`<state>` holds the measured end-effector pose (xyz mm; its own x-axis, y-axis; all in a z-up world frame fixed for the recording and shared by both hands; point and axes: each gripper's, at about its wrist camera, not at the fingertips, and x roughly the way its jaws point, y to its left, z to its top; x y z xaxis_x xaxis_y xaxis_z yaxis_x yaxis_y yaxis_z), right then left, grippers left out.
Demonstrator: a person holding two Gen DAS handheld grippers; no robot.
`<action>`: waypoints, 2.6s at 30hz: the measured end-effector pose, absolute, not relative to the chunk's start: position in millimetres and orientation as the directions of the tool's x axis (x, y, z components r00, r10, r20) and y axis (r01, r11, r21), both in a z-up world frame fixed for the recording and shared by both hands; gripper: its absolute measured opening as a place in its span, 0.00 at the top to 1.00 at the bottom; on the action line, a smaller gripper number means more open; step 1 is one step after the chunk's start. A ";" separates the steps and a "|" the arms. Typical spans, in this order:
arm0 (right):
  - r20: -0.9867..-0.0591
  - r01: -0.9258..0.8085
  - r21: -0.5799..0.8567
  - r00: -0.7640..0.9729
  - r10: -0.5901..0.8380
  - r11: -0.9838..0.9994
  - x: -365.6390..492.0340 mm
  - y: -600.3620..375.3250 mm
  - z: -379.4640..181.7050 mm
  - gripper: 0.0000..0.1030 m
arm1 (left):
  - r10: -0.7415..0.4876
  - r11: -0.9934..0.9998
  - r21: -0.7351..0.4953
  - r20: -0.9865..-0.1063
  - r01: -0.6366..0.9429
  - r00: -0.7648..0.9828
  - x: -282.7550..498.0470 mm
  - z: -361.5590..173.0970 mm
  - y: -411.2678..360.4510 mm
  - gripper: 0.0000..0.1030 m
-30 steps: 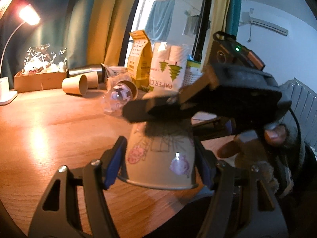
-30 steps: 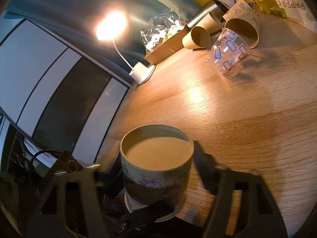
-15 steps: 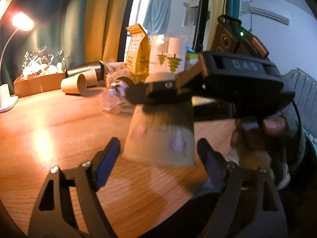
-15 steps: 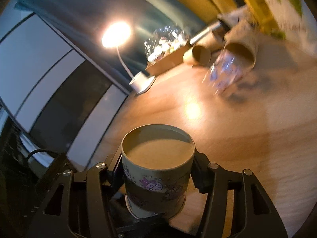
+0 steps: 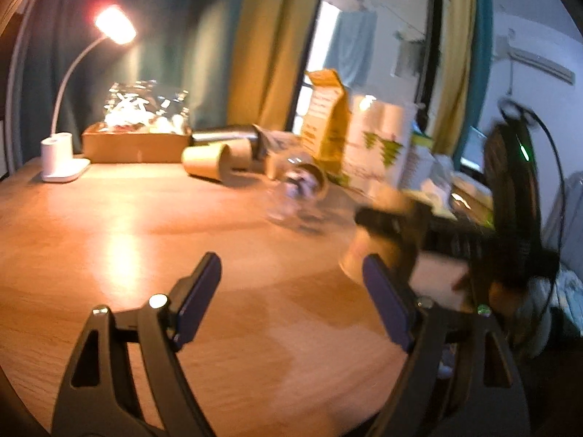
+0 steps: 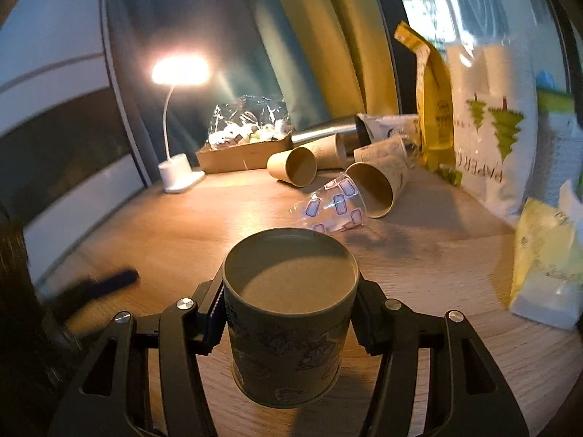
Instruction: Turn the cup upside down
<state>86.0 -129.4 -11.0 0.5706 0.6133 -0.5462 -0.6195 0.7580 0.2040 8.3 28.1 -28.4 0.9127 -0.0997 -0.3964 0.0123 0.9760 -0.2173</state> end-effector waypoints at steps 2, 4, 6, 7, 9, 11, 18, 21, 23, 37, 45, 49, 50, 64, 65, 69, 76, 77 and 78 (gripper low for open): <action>-0.538 -0.627 0.167 0.589 0.603 0.761 80.6 -123.1 -13.7 0.42 | -0.086 0.974 -0.225 -0.387 -0.003 0.918 10.7 -27.4 33.7 0.21; -0.533 -0.625 0.125 0.613 0.583 0.770 75.7 -118.4 -16.6 0.42 | -0.082 0.973 -0.232 -0.381 -0.010 0.921 12.4 -27.2 36.7 0.21; -0.542 -0.623 0.079 0.629 0.558 0.779 73.1 -113.1 -22.7 0.42 | -0.080 0.971 -0.239 -0.379 -0.014 0.922 14.0 -28.1 38.5 0.21; -0.547 -0.622 0.068 0.631 0.551 0.780 72.0 -111.8 -24.7 0.42 | -0.082 0.970 -0.241 -0.381 -0.014 0.921 14.3 -29.0 38.6 0.21; -0.563 -0.620 0.069 0.623 0.543 0.782 73.5 -109.7 -32.0 0.42 | -0.090 0.969 -0.246 -0.389 -0.009 0.917 15.5 -31.1 38.3 0.21; -0.560 -0.618 0.043 0.636 0.531 0.785 71.2 -108.0 -33.4 0.42 | -0.095 0.968 -0.251 -0.392 -0.007 0.915 15.4 -32.8 37.8 0.21; -0.559 -0.620 0.013 0.646 0.520 0.784 66.5 -105.4 -34.6 0.42 | -0.102 0.967 -0.256 -0.390 -0.002 0.915 13.7 -32.7 35.5 0.21; -0.558 -0.620 0.018 0.645 0.522 0.784 66.4 -106.1 -34.7 0.42 | -0.099 0.966 -0.259 -0.388 -0.005 0.916 12.4 -32.5 35.2 0.21; -0.558 -0.621 0.027 0.640 0.527 0.783 67.4 -107.4 -34.9 0.41 | -0.095 0.966 -0.260 -0.386 -0.010 0.918 11.9 -31.9 35.5 0.21; -0.519 -0.576 0.154 0.644 0.562 0.803 64.1 -134.3 3.7 0.24 | 0.002 0.965 -0.248 -0.323 -0.087 0.946 -6.4 -12.0 42.9 0.07; -0.468 -0.557 0.113 0.701 0.539 0.823 31.8 -153.0 35.5 0.24 | 0.098 0.964 -0.218 -0.253 -0.155 0.963 -40.8 10.7 38.9 0.04; -0.472 -0.546 0.114 0.705 0.529 0.830 24.3 -158.5 36.5 0.24 | 0.111 0.968 -0.195 -0.235 -0.159 0.966 -51.6 15.6 32.4 0.04; -0.476 -0.545 0.115 0.704 0.528 0.831 23.5 -159.4 36.0 0.24 | 0.112 0.969 -0.190 -0.234 -0.158 0.966 -53.0 16.2 30.5 0.04; -0.489 -0.537 0.157 0.687 0.538 0.829 25.0 -163.4 29.2 0.24 | 0.090 0.974 -0.179 -0.249 -0.137 0.964 -44.8 16.5 20.3 0.00; -0.490 -0.537 0.160 0.685 0.539 0.828 25.0 -163.2 29.0 0.24 | 0.089 0.974 -0.179 -0.251 -0.137 0.964 -44.5 16.4 20.1 0.00; -0.491 -0.539 0.163 0.682 0.542 0.826 25.6 -162.4 28.9 0.24 | 0.083 0.973 -0.186 -0.256 -0.133 0.963 -44.4 14.5 20.5 0.00; -0.492 -0.542 0.167 0.678 0.546 0.824 26.9 -161.3 28.2 0.24 | 0.077 0.972 -0.194 -0.269 -0.132 0.960 -43.3 12.1 21.9 0.00; -0.493 -0.541 0.167 0.678 0.545 0.824 26.9 -161.2 28.0 0.24 | 0.075 0.972 -0.195 -0.272 -0.132 0.959 -43.2 11.6 21.9 0.00; -0.493 -0.542 0.167 0.678 0.546 0.824 26.9 -161.0 28.0 0.24 | 0.075 0.972 -0.195 -0.275 -0.132 0.959 -43.0 11.2 21.9 0.00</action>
